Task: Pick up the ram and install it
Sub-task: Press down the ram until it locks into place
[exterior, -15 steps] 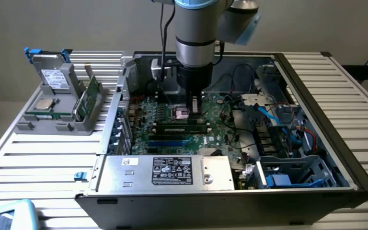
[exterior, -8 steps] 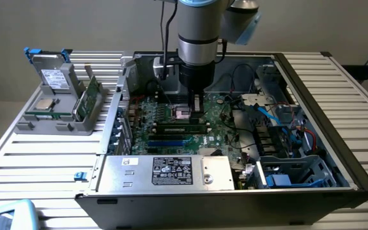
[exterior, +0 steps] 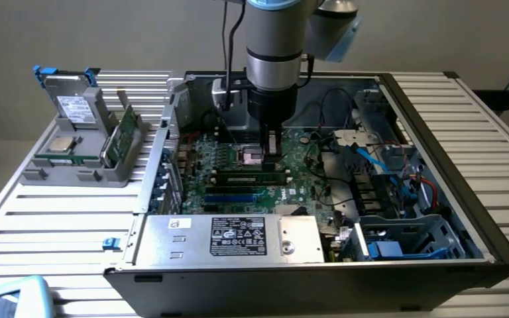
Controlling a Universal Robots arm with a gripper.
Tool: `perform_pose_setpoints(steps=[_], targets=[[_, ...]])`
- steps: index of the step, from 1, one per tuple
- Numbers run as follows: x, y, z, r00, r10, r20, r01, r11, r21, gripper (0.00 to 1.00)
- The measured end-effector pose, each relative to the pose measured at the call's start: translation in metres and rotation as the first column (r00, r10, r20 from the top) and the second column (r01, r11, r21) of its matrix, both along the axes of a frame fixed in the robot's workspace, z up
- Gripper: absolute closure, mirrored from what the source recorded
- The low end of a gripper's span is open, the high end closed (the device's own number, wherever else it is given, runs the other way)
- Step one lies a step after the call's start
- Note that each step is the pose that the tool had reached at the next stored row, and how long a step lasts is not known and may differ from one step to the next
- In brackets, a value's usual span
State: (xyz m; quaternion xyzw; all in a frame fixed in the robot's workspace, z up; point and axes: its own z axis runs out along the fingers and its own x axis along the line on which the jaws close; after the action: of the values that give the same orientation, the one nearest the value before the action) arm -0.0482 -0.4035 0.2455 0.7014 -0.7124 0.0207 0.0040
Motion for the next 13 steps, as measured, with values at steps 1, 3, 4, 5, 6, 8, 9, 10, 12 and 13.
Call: perform_pose_setpoints(steps=[1, 3, 4, 5, 6, 8, 9, 10, 12, 13], targets=[[0.0000, 0.0000, 0.0000, 1.0000, 0.000, 0.0000, 0.000, 1.0000, 0.0015, 0.78], [0.0000, 0.0000, 0.0000, 1.0000, 0.000, 0.0000, 0.000, 1.0000, 0.0045, 0.81], [0.0000, 0.0000, 0.0000, 1.0000, 0.000, 0.0000, 0.000, 1.0000, 0.0061, 0.81], [0.0000, 0.0000, 0.0000, 1.0000, 0.000, 0.0000, 0.000, 1.0000, 0.0076, 0.87], [0.0000, 0.0000, 0.0000, 1.0000, 0.000, 0.0000, 0.000, 1.0000, 0.0081, 0.89], [0.0000, 0.0000, 0.0000, 1.0000, 0.000, 0.0000, 0.000, 1.0000, 0.0082, 0.89], [0.0000, 0.0000, 0.0000, 1.0000, 0.000, 0.0000, 0.000, 1.0000, 0.0082, 0.89], [0.0000, 0.0000, 0.0000, 1.0000, 0.000, 0.0000, 0.000, 1.0000, 0.0082, 0.89], [0.0001, 0.0000, 0.0000, 1.0000, 0.000, -0.0001, 0.000, 1.0000, 0.0081, 0.89], [0.0003, 0.0000, 0.0000, 1.0000, 0.000, 0.0000, 0.000, 1.0000, 0.0082, 0.89]])
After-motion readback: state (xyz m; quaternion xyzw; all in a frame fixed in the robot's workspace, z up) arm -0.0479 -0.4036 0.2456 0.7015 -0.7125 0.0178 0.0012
